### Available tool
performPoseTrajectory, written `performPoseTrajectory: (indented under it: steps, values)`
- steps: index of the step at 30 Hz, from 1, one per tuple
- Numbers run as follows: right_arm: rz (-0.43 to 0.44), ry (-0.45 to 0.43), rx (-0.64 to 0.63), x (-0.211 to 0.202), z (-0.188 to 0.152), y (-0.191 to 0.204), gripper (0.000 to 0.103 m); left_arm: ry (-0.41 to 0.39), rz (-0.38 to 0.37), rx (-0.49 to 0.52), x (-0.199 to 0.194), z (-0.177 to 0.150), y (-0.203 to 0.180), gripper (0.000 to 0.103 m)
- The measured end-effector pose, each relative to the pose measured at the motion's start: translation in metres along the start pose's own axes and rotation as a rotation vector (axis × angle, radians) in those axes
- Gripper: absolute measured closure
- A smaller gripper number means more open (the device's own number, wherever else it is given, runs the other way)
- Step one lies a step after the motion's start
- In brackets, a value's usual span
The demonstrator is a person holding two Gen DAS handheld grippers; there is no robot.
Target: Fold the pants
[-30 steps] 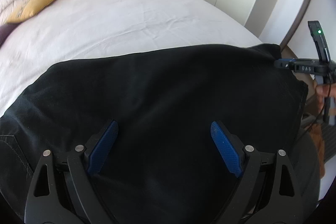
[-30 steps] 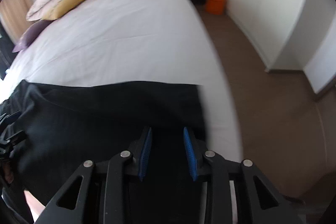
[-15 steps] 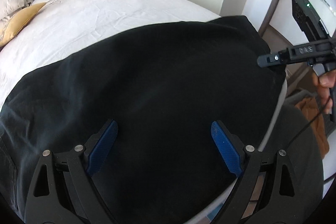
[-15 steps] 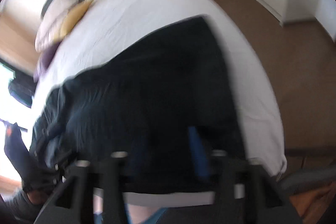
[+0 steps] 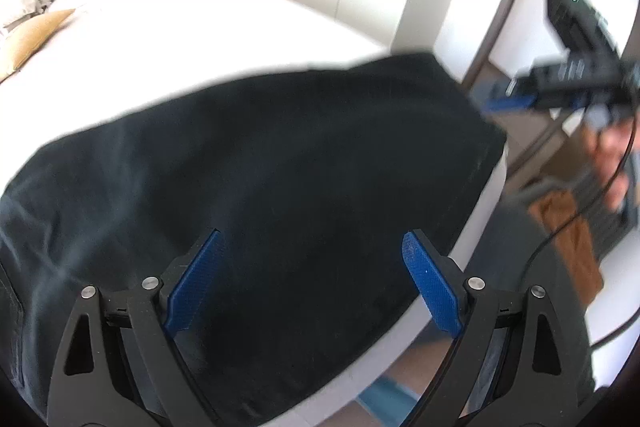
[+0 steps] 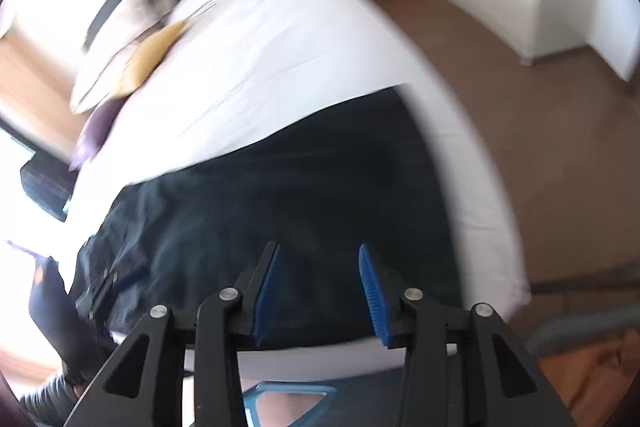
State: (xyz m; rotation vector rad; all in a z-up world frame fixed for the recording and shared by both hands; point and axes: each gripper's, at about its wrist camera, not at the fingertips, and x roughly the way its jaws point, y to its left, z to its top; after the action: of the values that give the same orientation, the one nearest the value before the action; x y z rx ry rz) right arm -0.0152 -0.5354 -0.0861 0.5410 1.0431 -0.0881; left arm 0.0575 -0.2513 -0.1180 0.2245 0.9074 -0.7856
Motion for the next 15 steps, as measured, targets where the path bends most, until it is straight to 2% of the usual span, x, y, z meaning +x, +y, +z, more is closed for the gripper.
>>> performPoseTrajectory:
  steps: [1, 3, 4, 5, 6, 8, 9, 10, 11, 12, 13, 15]
  values:
    - [0.008, 0.017, -0.010, 0.007, -0.001, -0.002, 0.060, -0.012, 0.013, -0.003, -0.001, 0.007, 0.003, 0.012]
    - [-0.087, 0.078, 0.018, 0.028, -0.004, -0.024, 0.061, 0.012, 0.056, -0.014, 0.005, 0.012, 0.012, 0.012]
    - [-0.095, 0.072, 0.029, 0.027, -0.009, -0.034, 0.074, 0.053, 0.068, -0.026, 0.012, 0.008, 0.019, 0.012]
    - [-0.079, 0.043, 0.040, 0.021, -0.016, -0.042, 0.085, 0.129, 0.052, -0.052, 0.025, 0.001, 0.029, 0.012]
    - [-0.097, 0.041, 0.052, 0.015, -0.018, -0.049, 0.087, 0.110, 0.033, -0.049, 0.024, -0.003, 0.033, 0.012]
    - [-0.158, 0.036, 0.057, 0.003, -0.021, -0.059, 0.088, 0.083, 0.046, -0.040, 0.011, 0.000, 0.035, 0.012]
    - [-0.155, 0.035, 0.072, -0.003, -0.021, -0.056, 0.088, 0.068, 0.027, -0.055, 0.005, 0.004, 0.037, 0.012]
    - [-0.157, 0.031, 0.089, -0.008, -0.021, -0.055, 0.087, 0.033, 0.003, -0.068, -0.004, 0.010, 0.043, 0.012]
    - [-0.175, 0.019, 0.095, -0.014, -0.021, -0.050, 0.078, -0.007, 0.010, -0.074, -0.012, 0.019, 0.049, 0.012]
    - [-0.164, -0.006, 0.081, -0.022, -0.018, -0.042, 0.076, -0.033, 0.042, -0.085, -0.016, 0.029, 0.061, 0.012]
    - [-0.122, -0.019, 0.065, -0.024, -0.013, -0.027, 0.076, -0.041, 0.054, -0.102, -0.015, 0.036, 0.072, 0.012]
    - [-0.012, -0.043, 0.017, -0.021, -0.004, 0.000, 0.065, -0.014, 0.053, -0.157, 0.001, 0.056, 0.102, 0.012]
